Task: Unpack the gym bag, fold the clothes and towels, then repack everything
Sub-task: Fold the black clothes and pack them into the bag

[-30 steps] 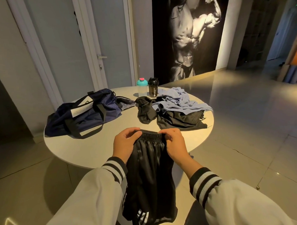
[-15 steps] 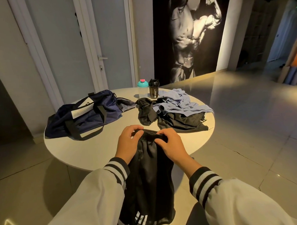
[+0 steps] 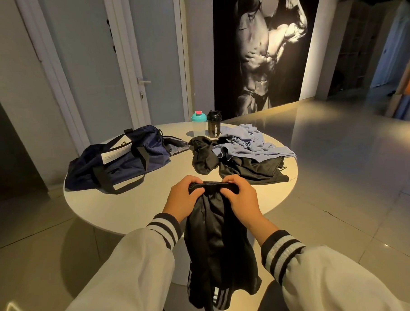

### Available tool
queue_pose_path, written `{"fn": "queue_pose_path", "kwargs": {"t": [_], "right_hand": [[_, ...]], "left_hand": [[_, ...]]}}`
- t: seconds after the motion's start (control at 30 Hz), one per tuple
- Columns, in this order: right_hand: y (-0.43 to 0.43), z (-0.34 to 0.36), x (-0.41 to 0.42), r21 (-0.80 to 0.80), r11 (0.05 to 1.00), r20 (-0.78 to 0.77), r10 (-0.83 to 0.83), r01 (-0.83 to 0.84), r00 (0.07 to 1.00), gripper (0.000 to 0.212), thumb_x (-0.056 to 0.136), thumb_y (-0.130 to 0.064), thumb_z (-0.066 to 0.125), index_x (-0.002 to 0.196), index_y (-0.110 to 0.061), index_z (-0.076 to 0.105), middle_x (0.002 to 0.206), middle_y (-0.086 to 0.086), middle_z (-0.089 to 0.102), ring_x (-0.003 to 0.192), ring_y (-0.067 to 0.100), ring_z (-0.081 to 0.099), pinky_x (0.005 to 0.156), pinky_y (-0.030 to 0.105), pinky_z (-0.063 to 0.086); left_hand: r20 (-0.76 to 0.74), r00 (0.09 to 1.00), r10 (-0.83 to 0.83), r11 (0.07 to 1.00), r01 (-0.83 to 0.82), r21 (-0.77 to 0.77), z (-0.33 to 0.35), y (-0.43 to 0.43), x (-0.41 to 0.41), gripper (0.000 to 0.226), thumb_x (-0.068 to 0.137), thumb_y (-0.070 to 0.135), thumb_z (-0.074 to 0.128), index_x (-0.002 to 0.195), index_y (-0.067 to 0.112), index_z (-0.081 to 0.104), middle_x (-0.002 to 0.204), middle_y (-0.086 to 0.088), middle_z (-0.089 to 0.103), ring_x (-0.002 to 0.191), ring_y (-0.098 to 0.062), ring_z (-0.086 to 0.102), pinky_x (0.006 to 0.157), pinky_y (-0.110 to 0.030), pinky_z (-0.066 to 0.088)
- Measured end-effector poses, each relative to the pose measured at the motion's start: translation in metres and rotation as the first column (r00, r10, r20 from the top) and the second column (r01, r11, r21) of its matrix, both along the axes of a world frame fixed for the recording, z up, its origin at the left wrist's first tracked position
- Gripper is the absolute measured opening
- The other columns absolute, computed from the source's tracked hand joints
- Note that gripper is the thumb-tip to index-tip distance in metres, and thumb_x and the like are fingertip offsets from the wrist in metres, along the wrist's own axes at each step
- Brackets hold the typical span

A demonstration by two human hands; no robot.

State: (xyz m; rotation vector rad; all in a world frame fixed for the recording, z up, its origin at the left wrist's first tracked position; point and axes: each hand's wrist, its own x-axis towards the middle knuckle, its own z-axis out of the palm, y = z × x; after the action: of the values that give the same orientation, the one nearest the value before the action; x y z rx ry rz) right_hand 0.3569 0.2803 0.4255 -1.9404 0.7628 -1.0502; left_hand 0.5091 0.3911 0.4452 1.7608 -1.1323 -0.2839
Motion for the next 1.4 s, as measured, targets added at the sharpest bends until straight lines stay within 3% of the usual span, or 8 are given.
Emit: {"fn": "queue_pose_path", "kwargs": {"t": [0.1,0.2,0.37,0.5,0.67,0.9,1.07,1.4], "right_hand": [[0.001,0.000,0.003,0.061,0.998,0.024,0.004,-0.005,1.000,0.032,0.093,-0.004,0.065,0.119,-0.022,0.073,0.115,-0.006,0.064,0.106,0.005,0.055,0.087,-0.003,0.034],[0.002,0.003,0.001,0.175,0.984,0.100,0.017,-0.035,0.995,0.045,0.094,0.002,0.060,0.127,-0.028,0.067,0.120,-0.010,0.065,0.113,0.008,0.059,0.098,0.016,0.046],[0.002,0.008,-0.005,0.349,0.933,0.212,0.008,-0.084,0.977,0.066,0.092,0.007,0.059,0.141,-0.037,0.048,0.121,-0.006,0.062,0.075,0.025,0.066,0.060,0.034,0.056],[0.002,0.004,-0.010,0.415,0.883,0.277,0.107,-0.219,0.955,0.054,0.086,-0.014,0.077,0.132,-0.032,0.056,0.121,-0.007,0.063,0.104,0.013,0.066,0.087,0.031,0.058],[0.010,0.003,-0.011,0.331,0.936,0.171,0.070,-0.124,0.983,0.021,0.087,-0.021,0.077,0.105,-0.023,0.066,0.099,-0.001,0.071,0.098,0.019,0.068,0.086,0.033,0.057],[0.035,0.003,-0.014,0.137,0.977,0.134,0.145,-0.163,0.980,0.029,0.093,-0.019,0.070,0.107,-0.032,0.048,0.101,-0.004,0.064,0.093,0.013,0.064,0.080,0.033,0.058],[0.038,0.002,-0.019,0.039,0.990,0.100,0.134,-0.139,0.986,0.023,0.092,-0.025,0.071,0.098,-0.033,0.050,0.095,-0.004,0.065,0.088,0.020,0.063,0.081,0.047,0.057],[0.045,0.002,-0.020,0.084,0.994,0.107,0.061,-0.071,0.992,0.023,0.090,-0.031,0.072,0.089,-0.026,0.049,0.084,0.002,0.063,0.074,0.018,0.058,0.068,0.039,0.055]], "left_hand": [[-0.049,0.998,0.040,0.999,-0.042,-0.032,-0.001,-0.002,-0.003,0.013,0.097,0.014,0.063,0.107,0.022,0.060,0.105,0.005,0.063,0.097,-0.011,0.059,0.076,-0.010,0.042],[-0.127,0.991,0.036,0.996,-0.047,-0.081,0.001,0.000,-0.002,0.020,0.096,0.014,0.066,0.112,0.025,0.062,0.110,0.006,0.064,0.101,-0.008,0.060,0.084,-0.014,0.045],[-0.216,0.976,0.011,0.993,-0.037,-0.116,0.001,0.005,0.004,0.029,0.090,0.014,0.074,0.118,0.021,0.066,0.111,0.003,0.070,0.105,-0.009,0.065,0.094,-0.024,0.052],[-0.247,0.969,-0.024,0.992,-0.007,-0.124,0.005,0.011,0.004,0.024,0.089,0.012,0.075,0.112,0.017,0.067,0.107,0.003,0.071,0.099,-0.007,0.067,0.084,-0.017,0.055],[-0.166,0.986,-0.030,0.999,0.024,-0.036,0.004,0.024,0.002,0.018,0.096,0.019,0.067,0.113,0.022,0.061,0.107,0.004,0.068,0.100,-0.010,0.064,0.081,-0.018,0.050],[-0.183,0.982,-0.039,0.996,0.024,-0.085,-0.007,0.046,-0.001,0.023,0.098,0.012,0.061,0.114,0.028,0.056,0.114,0.000,0.065,0.107,-0.017,0.064,0.095,-0.031,0.054],[-0.191,0.982,-0.003,0.990,-0.023,-0.137,-0.003,0.059,-0.005,0.026,0.099,0.010,0.059,0.118,0.028,0.054,0.118,0.004,0.061,0.108,-0.010,0.060,0.085,-0.017,0.049],[-0.135,0.990,0.050,0.984,-0.072,-0.163,0.000,0.064,-0.010,0.018,0.100,0.015,0.058,0.114,0.025,0.064,0.114,0.012,0.063,0.109,-0.005,0.058,0.091,-0.020,0.046]]}}
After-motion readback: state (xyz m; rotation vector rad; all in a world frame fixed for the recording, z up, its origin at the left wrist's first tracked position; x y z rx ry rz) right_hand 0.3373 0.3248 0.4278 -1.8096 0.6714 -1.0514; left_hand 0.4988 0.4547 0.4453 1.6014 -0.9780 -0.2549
